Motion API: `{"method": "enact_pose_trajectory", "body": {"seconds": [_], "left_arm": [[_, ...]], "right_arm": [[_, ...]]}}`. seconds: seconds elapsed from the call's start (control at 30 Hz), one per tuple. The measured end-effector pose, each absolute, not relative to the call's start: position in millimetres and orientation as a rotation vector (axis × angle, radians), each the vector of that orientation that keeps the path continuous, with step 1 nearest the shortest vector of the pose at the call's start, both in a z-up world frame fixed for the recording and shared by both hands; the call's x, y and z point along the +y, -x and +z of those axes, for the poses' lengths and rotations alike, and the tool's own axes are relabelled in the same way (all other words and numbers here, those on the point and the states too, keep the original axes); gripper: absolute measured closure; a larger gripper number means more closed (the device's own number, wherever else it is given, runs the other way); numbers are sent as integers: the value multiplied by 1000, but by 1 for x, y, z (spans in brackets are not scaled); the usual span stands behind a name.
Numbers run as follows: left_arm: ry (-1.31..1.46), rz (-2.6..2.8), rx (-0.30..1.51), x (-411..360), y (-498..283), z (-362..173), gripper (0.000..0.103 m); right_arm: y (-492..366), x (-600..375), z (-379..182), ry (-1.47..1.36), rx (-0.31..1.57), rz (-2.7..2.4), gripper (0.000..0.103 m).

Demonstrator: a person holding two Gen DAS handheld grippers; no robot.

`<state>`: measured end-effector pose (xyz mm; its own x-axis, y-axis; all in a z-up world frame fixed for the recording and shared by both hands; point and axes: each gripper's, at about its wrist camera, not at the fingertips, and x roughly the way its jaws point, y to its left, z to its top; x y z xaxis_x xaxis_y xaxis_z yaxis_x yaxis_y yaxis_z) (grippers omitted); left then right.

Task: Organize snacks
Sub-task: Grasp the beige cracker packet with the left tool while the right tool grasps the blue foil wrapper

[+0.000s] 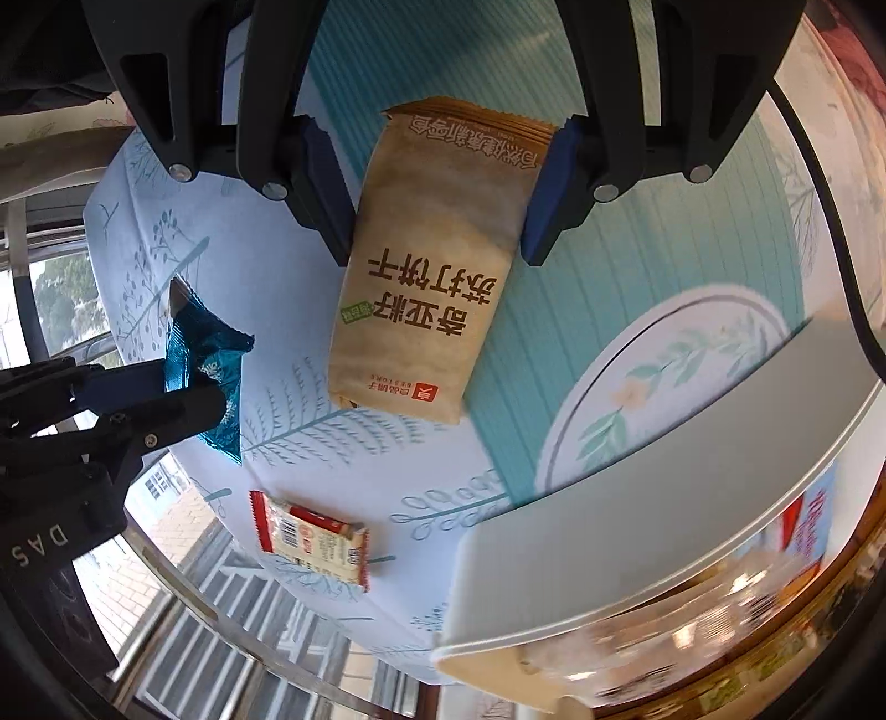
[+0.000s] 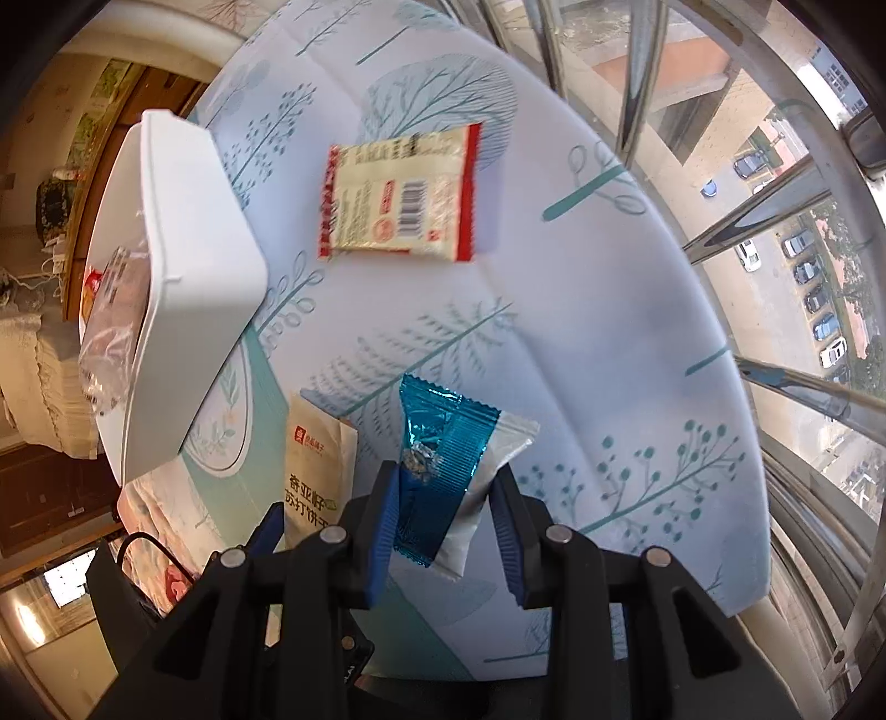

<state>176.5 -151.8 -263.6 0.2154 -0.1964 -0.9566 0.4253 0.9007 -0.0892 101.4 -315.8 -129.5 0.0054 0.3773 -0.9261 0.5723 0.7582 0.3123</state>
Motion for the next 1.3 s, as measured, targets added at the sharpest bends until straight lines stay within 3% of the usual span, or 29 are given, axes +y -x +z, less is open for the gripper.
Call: {"method": "enact_pose_trajectory", "body": {"seconds": [0.5,0.53,0.57,1.0,1.1,1.17,1.3], "left_arm": [[38,-266,1243,-11,-143,-230,49],[55,-261,1236,-4,-141,-227,66],[82,-263,1227,5,-139,-223,90],[177,-194,1297,69,-148,-221,87],[180,-200,1335,68,-152,-229,82],[184,-204,1364,67,-154,-234,71],[182,-196,1447,62,-158,-250,66]], "right_arm": [[-113,-210,-119,-687,1658,-22,70],[-115,-203,-117,-678,1660,-8,70],[-117,-194,-116,-667,1661,7,70],[-133,-136,-98,-620,1636,94,70],[-133,-133,-95,-626,1623,88,70],[-133,-133,-93,-628,1615,82,70],[-130,-140,-91,-632,1604,68,70]]}}
